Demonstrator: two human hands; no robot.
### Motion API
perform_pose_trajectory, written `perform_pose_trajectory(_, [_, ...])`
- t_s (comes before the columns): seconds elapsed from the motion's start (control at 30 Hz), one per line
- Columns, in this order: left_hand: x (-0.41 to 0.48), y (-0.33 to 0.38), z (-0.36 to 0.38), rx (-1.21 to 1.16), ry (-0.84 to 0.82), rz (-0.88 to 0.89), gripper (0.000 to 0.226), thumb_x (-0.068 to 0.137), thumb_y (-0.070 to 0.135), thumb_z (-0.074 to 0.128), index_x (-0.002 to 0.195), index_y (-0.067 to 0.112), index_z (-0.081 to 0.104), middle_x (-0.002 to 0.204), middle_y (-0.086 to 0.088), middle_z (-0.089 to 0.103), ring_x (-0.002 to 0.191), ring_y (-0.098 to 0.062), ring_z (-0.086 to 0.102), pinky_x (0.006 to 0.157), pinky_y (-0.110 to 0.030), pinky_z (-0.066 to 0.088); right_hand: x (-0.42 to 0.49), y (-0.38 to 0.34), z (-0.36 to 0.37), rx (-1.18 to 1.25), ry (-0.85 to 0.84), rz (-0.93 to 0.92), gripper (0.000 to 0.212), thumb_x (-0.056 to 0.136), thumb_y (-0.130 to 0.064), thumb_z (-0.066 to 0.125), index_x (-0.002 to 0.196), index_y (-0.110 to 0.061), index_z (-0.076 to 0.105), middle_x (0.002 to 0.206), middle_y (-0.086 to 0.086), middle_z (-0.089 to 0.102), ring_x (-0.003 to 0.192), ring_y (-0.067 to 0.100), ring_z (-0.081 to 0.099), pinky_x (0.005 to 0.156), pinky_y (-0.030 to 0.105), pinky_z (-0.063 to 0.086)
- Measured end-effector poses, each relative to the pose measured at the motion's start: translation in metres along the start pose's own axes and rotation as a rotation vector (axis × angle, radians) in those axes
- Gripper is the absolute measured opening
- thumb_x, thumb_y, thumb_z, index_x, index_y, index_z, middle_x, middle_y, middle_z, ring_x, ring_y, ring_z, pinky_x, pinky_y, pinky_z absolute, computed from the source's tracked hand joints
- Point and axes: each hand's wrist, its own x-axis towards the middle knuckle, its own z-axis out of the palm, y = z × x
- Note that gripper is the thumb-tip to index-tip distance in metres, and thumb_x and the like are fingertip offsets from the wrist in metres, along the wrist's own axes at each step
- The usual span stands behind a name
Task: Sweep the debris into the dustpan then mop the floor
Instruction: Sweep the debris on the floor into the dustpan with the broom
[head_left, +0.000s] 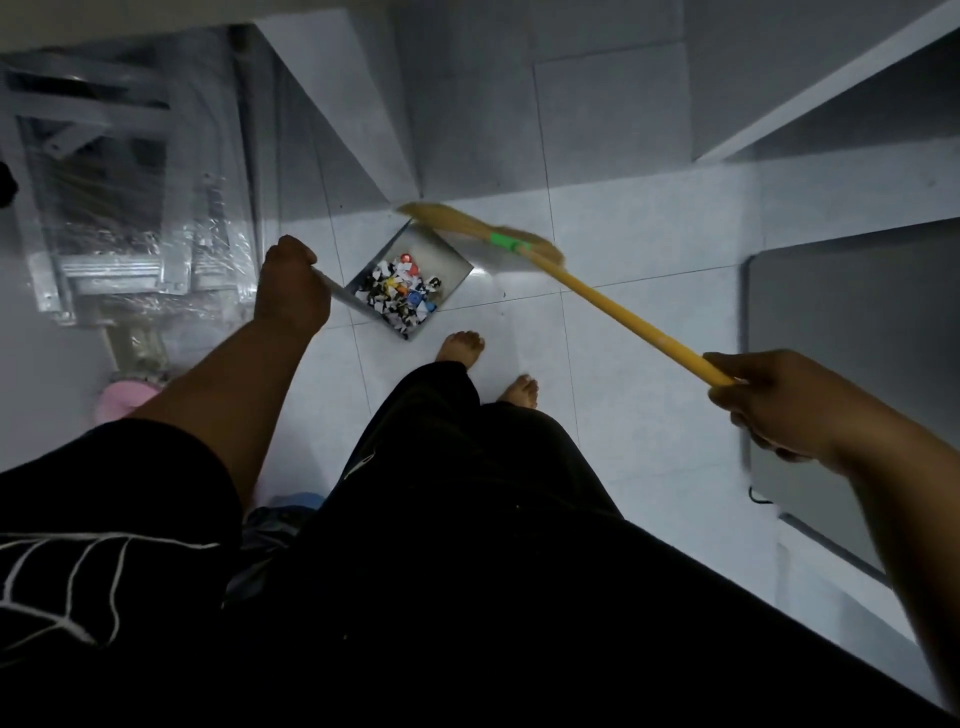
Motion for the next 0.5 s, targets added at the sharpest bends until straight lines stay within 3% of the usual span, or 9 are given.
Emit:
perform_pose_trajectory(0.07, [-0.003,-0.007,-0.003,-0.031,0.014,-0.025,0.022,0.089,-0.004,0.046,0.11,-0.002,0.053,0.115,-0.024,0.056,0.106,-0.034,0.055,0.085,-0.031,0.043,-0.003,-0.004,-0.01,0.014,0.044,-0.025,0.024,0.095,-0.016,0.056,0.098,-0.037,0.065,0.058,0.004,0.052,0.038,0.011,0.041,0.039,0.022,0.031])
perform_pose_trajectory(0.2, [-0.012,-0.023,-0.008,-0.061,0.056,-0.089,0.021,0.09,-0.002,0.046,0.109,0.001,0.053,0.115,-0.022,0.057,0.105,-0.033,0.057,0.084,-0.03,0.044,0.036,-0.038,-0.008,-0.027,0.129,-0.046,0.017,0.094,-0.011,0.054,0.108,-0.015,0.063,0.064,0.009,0.05,0.041,0.015,0.042,0.04,0.023,0.03])
perform_pose_trajectory(0.33, [-0.017,-0.04,-0.014,-0.063,0.071,-0.129,0.02,0.089,-0.002,0.046,0.108,0.001,0.053,0.113,-0.02,0.058,0.103,-0.031,0.057,0.079,-0.025,0.041,0.096,-0.091,0.023,-0.122,0.172,-0.06,0.021,0.091,-0.008,0.049,0.106,0.002,0.059,0.072,0.016,0.057,0.054,0.025,0.054,0.043,0.026,0.039])
perform_pose_trajectory(0.5, [-0.022,-0.052,-0.013,-0.043,0.103,-0.161,0.021,0.087,-0.003,0.045,0.106,0.0,0.055,0.111,-0.021,0.06,0.103,-0.033,0.059,0.08,-0.029,0.043,0.1,-0.133,0.086,-0.506,0.069,-0.084,0.024,0.086,0.002,0.05,0.109,0.007,0.055,0.073,0.015,0.055,0.057,0.024,0.058,0.05,0.03,0.051])
